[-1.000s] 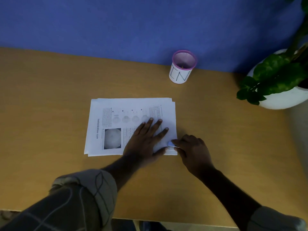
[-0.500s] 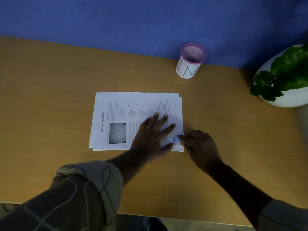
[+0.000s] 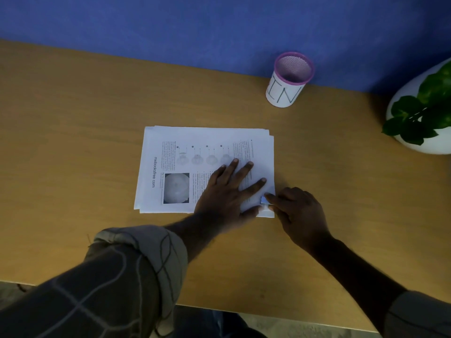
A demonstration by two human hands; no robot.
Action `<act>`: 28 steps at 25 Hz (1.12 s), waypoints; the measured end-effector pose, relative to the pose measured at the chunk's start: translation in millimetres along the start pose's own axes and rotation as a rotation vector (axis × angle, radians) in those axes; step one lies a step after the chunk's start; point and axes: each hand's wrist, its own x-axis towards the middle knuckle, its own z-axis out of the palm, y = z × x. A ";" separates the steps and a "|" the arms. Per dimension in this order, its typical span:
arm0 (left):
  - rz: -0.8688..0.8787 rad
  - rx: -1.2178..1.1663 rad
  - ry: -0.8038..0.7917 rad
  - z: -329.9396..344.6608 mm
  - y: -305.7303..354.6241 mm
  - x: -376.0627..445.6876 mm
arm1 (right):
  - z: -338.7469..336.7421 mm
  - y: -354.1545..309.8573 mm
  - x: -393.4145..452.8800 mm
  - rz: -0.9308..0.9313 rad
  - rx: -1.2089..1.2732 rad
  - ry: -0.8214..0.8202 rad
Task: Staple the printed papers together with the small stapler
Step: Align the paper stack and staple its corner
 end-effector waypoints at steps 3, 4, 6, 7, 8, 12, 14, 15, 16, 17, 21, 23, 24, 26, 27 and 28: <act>0.004 -0.006 -0.001 -1.0 0.3 0.7 | 2.8 0.1 -1.4 0.009 -0.007 -0.007; 0.005 -0.006 -0.002 -1.1 1.0 0.8 | 3.3 0.1 -2.4 0.012 -0.010 -0.011; 0.004 0.002 -0.008 -0.7 1.8 0.9 | 3.7 -0.3 -4.6 0.013 -0.015 -0.002; 0.001 0.006 -0.011 -0.5 1.5 1.2 | 4.3 -0.4 -5.2 0.011 -0.015 0.010; -0.002 0.009 -0.018 -0.4 1.1 1.5 | 5.0 -0.8 -5.4 0.009 -0.013 0.024; -0.006 0.002 -0.026 0.2 -0.3 1.7 | 9.8 -8.6 -4.3 0.020 -0.010 0.068; -0.006 -0.003 -0.019 0.2 0.5 1.8 | 11.3 -12.2 -5.0 0.031 -0.022 0.075; -0.005 -0.003 -0.017 0.3 0.2 2.3 | 10.9 -12.8 -4.5 0.035 -0.024 0.072; -0.006 -0.002 -0.018 0.5 0.1 2.2 | 10.1 -13.1 -4.0 0.039 -0.022 0.065; -0.006 -0.002 -0.021 0.9 -0.3 2.1 | 8.9 -13.4 -3.6 0.044 -0.017 0.058; -0.009 0.005 -0.011 3.1 -1.0 1.2 | 3.3 -15.2 1.7 0.156 0.109 0.010; -0.010 0.002 0.003 4.5 -0.5 0.6 | 0.9 -16.3 5.3 0.299 0.249 -0.042; -0.008 0.001 0.006 4.8 -0.4 0.7 | 0.4 -16.3 6.8 0.352 0.304 -0.060; -0.005 -0.001 0.009 4.7 -1.4 1.2 | -0.4 -16.6 9.3 0.418 0.392 -0.080; -0.005 -0.004 0.012 4.7 -1.8 1.2 | -1.0 -16.3 10.8 0.445 0.426 -0.097; -0.007 -0.006 0.014 4.6 -1.7 0.8 | -1.5 -15.1 13.0 0.471 0.453 -0.122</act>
